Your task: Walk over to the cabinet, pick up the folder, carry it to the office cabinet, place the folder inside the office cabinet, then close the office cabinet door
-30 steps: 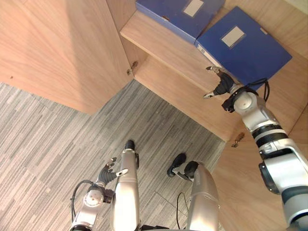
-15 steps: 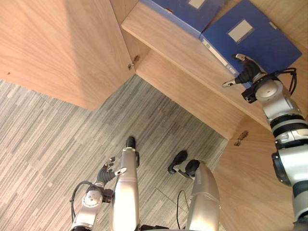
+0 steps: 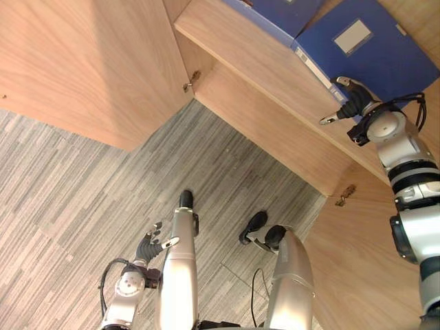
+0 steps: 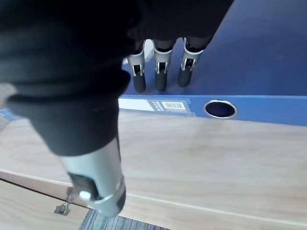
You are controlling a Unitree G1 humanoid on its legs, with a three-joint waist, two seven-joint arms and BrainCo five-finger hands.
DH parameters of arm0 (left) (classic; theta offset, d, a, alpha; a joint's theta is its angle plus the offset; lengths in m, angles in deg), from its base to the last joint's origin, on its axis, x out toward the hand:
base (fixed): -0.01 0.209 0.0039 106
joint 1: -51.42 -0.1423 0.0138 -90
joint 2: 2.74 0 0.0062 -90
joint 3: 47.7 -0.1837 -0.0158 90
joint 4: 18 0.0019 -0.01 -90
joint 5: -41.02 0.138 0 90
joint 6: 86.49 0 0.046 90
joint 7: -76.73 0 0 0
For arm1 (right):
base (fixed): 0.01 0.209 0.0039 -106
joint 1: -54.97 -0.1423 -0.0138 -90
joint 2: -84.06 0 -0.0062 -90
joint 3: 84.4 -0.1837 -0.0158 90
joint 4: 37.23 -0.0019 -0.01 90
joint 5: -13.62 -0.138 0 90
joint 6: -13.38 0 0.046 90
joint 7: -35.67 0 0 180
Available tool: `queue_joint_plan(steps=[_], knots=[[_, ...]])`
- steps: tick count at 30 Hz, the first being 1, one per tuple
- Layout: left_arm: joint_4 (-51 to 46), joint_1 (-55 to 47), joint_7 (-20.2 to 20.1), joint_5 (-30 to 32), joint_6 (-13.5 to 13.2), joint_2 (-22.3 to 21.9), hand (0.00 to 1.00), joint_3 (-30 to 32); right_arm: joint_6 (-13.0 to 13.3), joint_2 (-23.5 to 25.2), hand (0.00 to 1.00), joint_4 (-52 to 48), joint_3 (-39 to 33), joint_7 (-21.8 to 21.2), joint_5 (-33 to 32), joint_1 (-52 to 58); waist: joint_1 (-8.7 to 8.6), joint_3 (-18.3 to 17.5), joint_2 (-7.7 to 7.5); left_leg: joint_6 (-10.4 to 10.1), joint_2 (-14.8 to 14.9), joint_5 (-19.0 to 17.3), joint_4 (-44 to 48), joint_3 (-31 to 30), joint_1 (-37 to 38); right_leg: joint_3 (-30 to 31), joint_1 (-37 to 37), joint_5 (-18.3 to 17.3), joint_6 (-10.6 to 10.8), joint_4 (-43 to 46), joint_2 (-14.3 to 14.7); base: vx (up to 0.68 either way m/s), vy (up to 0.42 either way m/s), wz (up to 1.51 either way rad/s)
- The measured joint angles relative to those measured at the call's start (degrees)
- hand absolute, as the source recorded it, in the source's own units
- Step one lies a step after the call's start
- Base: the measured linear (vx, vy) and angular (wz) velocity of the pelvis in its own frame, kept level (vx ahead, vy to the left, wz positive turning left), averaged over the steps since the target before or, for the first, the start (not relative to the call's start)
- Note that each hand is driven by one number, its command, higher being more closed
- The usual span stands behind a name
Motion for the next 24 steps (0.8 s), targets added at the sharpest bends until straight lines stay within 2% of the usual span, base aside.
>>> queue_joint_plan(steps=[6, 13, 16, 24], knots=[[-1.39, -0.16, -0.76, 0.01, 0.17, -0.22, 0.00, 0.45, 0.14, -1.89, 0.00, 0.07, -0.02, -1.17, 0.59, -0.90, -0.06, 0.63, 0.03, 0.07, -0.74, 0.05, 0.28, -0.40, -0.87, -0.20, -0.71, -0.32, 0.10, 0.86, -0.91, 0.02, 0.072, 0.06], [-2.55, -0.04, -0.88, -0.02, 0.61, -0.97, 0.00, 1.51, 0.54, -3.88, 0.00, 0.82, -0.76, -0.62, 9.03, -1.39, 0.09, 1.05, 0.08, 0.31, -0.83, 0.40, 1.08, -0.53, -2.59, -0.67, -1.73, -1.25, 0.63, 2.35, -1.81, 0.01, 0.071, 0.10], [-2.57, 0.05, -0.88, -0.02, 0.73, -1.44, 0.00, 2.07, 0.57, -4.27, 0.00, 0.82, -1.12, 0.50, 10.19, -1.11, 0.19, 1.05, 0.08, 0.24, -0.84, 0.61, 1.01, -0.56, -2.88, -0.71, -2.06, -1.29, 0.62, 2.50, -1.85, 0.01, 0.050, 0.02], [-3.31, 0.33, -0.88, -0.04, 2.23, -2.94, 0.00, 3.50, -0.39, -6.85, 0.00, 1.31, -9.16, 2.25, 21.29, 2.75, 0.40, 1.03, 0.16, 0.02, -1.74, 1.00, 1.02, -1.17, -3.75, -1.23, -2.83, -2.50, 0.37, 4.12, -3.07, 0.02, 0.056, 0.09]])
